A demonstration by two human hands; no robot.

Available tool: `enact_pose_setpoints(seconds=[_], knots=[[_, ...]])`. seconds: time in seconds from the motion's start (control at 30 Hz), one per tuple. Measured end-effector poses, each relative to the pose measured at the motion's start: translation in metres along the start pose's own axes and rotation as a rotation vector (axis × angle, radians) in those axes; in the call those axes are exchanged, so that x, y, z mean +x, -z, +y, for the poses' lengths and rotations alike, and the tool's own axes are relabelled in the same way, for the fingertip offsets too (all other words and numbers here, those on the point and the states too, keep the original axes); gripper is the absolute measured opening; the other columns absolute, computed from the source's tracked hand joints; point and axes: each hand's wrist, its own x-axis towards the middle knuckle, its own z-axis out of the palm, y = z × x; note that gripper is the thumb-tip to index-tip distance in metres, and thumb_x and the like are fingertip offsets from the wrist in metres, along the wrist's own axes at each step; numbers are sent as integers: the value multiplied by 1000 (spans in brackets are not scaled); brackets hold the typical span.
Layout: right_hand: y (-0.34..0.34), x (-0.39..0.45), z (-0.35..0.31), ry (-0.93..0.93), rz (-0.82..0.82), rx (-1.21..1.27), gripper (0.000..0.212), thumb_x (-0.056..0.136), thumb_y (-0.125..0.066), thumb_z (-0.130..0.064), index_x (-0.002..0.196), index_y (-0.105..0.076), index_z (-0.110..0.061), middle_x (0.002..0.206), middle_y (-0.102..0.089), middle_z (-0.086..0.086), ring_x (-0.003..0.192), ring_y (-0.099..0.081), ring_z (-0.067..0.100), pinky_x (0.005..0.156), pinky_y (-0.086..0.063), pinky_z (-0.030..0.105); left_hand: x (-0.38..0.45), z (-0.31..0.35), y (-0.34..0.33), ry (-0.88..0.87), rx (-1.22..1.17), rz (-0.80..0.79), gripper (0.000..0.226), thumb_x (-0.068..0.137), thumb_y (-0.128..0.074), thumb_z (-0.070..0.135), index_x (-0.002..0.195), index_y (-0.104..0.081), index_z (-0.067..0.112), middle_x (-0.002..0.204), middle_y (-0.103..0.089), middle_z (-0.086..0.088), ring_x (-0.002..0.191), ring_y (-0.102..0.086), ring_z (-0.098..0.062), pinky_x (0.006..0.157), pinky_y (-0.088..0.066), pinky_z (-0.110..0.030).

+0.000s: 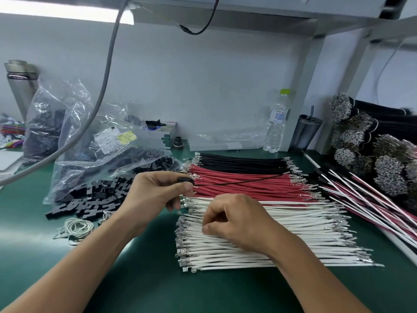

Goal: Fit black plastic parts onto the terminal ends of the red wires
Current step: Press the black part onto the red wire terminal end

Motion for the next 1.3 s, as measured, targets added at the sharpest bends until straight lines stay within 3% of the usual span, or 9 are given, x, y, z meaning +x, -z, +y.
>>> enact_pose_setpoints(seconds=[0.17,0.3,0.43,0.63,0.83,1.07,1.3], knots=[[2,1,-1,-1,10,15,11,91,-68,-38,82,-62,-37,88,-63,-20,85,-57,-3,79,-48,30,1,0,0,8,-12,-2,23,70,-85,21,91,-84,14,82,-78,-18,49,-59,-17,47,-49,-24],[3,-1,1,17,-7,-49,16,87,-69,-49,86,-65,-34,86,-62,-21,81,-55,-4,71,-43,26,1,1,2,6,-25,-6,24,68,-85,21,91,-83,14,83,-78,-19,49,-60,-17,47,-51,-24],[1,-1,1,30,23,-14,13,90,-69,-42,80,-64,-34,84,-62,-20,80,-55,-3,72,-42,26,-2,3,0,10,-44,-10,27,66,-85,22,91,-83,13,83,-77,-20,50,-61,-18,48,-51,-24],[10,2,4,67,325,226,11,97,-63,-27,86,-63,-28,80,-61,-13,75,-57,8,66,-48,30,-1,7,2,54,-67,-36,23,70,-82,13,93,-83,9,87,-77,-22,53,-67,-19,51,-56,-24],[7,1,-3,123,521,14,7,95,-59,-28,88,-61,-29,83,-56,-15,76,-54,6,63,-47,28,-4,10,2,56,-111,-128,35,65,-86,20,96,-81,5,88,-76,-26,55,-66,-22,54,-57,-28],[6,1,-2,151,544,27,6,95,-58,-29,92,-63,-28,85,-58,-16,77,-56,6,64,-49,30,-5,11,4,51,-134,-165,67,48,-102,42,99,-80,4,88,-75,-26,56,-66,-23,54,-56,-30],[6,1,-1,155,508,62,7,100,-57,-30,96,-61,-28,90,-53,-16,78,-55,6,65,-48,31,-7,14,4,46,-144,-165,71,45,-103,43,99,-81,4,87,-75,-26,55,-65,-23,53,-55,-28]])
